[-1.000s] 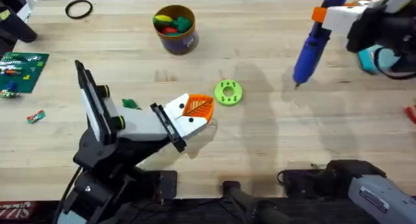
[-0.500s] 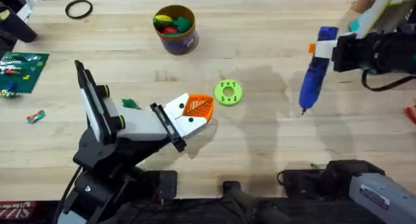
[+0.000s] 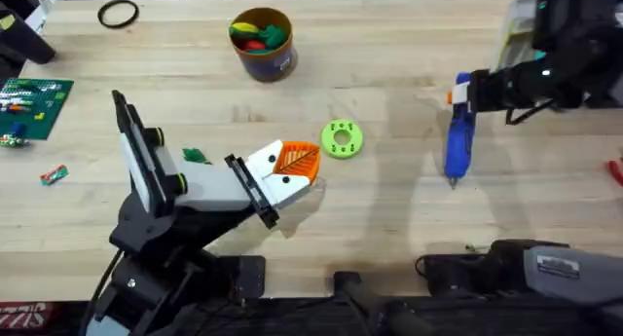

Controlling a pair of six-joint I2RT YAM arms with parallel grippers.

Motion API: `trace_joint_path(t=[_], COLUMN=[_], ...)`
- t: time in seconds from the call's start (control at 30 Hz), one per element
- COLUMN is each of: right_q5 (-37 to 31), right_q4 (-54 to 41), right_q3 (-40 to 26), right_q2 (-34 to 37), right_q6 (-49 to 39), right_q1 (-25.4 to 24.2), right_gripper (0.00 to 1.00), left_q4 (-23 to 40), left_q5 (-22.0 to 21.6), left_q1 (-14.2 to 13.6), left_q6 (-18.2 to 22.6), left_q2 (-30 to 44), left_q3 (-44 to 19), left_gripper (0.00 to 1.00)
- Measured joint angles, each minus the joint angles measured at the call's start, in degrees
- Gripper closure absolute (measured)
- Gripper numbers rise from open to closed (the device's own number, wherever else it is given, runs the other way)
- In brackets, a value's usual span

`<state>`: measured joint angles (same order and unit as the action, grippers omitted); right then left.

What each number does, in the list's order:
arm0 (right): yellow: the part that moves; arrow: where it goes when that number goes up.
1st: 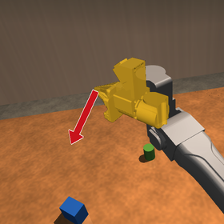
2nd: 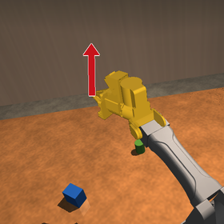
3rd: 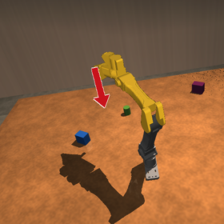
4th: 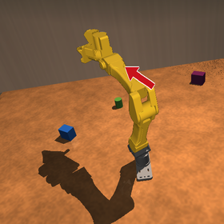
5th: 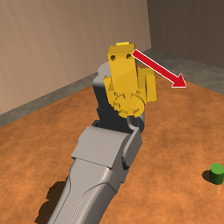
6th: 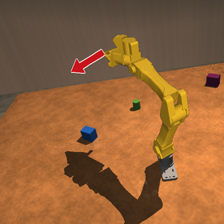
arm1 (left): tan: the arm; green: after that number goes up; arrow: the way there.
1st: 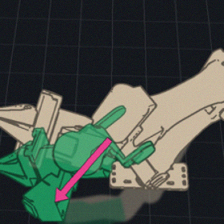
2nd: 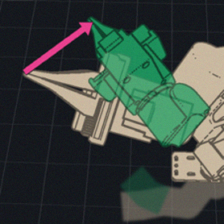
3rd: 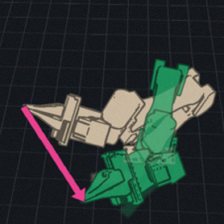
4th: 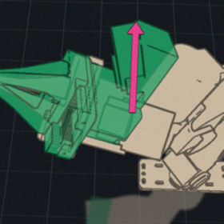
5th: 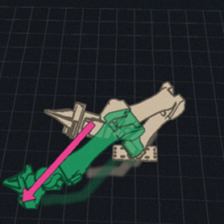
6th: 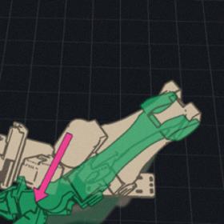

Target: Pick up the gripper from the table and insert it into the empty holder that is missing its gripper. Then pick up a screw, insert it into the mounting hole, and use the screwdriver to tighten it. Finally, clean up the table by picking up the vegetable and placing it into the bucket.

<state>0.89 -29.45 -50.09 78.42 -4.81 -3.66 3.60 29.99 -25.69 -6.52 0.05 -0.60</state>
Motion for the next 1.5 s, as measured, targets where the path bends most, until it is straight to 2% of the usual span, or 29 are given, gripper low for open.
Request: trace_joint_path(t=[0.27, 0.33, 0.37, 0.43, 0.53, 0.57, 0.6, 0.77, 1.0, 1.2, 1.5], right_q5=[0.02, 0.06, 0.14, 0.21, 0.23, 0.23, 0.23, 0.9, 6.7, 1.86, 0.25], right_q4=[0.42, 0.45, 0.5, 0.51, 0.69, 0.72, 0.62, -2.17, -7.85, -9.2, -8.9], right_q3=[0.0, 0.0, 0.0, 0.0, 0.0, -0.01, -0.03, -1.27, -3.6, -3.65, -3.43], right_q2=[7.73, 8.72, 9.16, 10.52, 10.57, 10.57, 10.57, 10.57, 10.57, 10.57, 10.57], right_q6=[0.37, 0.62, 0.8, 0.93, 0.71, 0.64, 0.67, 1.44, -2.87, -4.65, -4.67], right_q1=[0.0, 0.0, 0.0, 0.0, 0.02, 0.02, 0.02, -0.01, 0.44, 2.52, 2.64], right_gripper=[0.963, 0.912, 0.833, 0.611, 0.159, 0.047, 0.02, 0.007, 0.006, 0.006, 0.007], left_q4=[0.0, 0.0, 0.0, 0.0, 0.0, 0.0, 0.0, 0.0, 0.0, 0.0, 0.0], left_q5=[-0.01, -0.01, -0.01, -0.01, -0.01, -0.01, -0.01, -0.01, -0.01, -0.01, -0.01], left_q1=[0.0, 0.0, 0.0, 0.0, 0.0, 0.0, 0.0, 0.0, 0.0, 0.0, 0.0], left_q6=[0.0, -0.01, 0.0, 0.0, 0.0, 0.0, 0.0, 0.0, 0.0, 0.0, 0.0], left_q2=[0.0, 0.0, 0.0, 0.0, 0.0, 0.0, 0.0, -0.01, 0.0, 0.0, 0.0], left_q3=[0.0, 0.0, 0.0, 0.0, 0.0, 0.0, 0.0, 0.0, 0.0, 0.0, 0.0], left_gripper=[0.988, 0.988, 0.988, 0.988, 0.988, 0.988, 0.988, 0.988, 0.988, 0.988, 0.988])
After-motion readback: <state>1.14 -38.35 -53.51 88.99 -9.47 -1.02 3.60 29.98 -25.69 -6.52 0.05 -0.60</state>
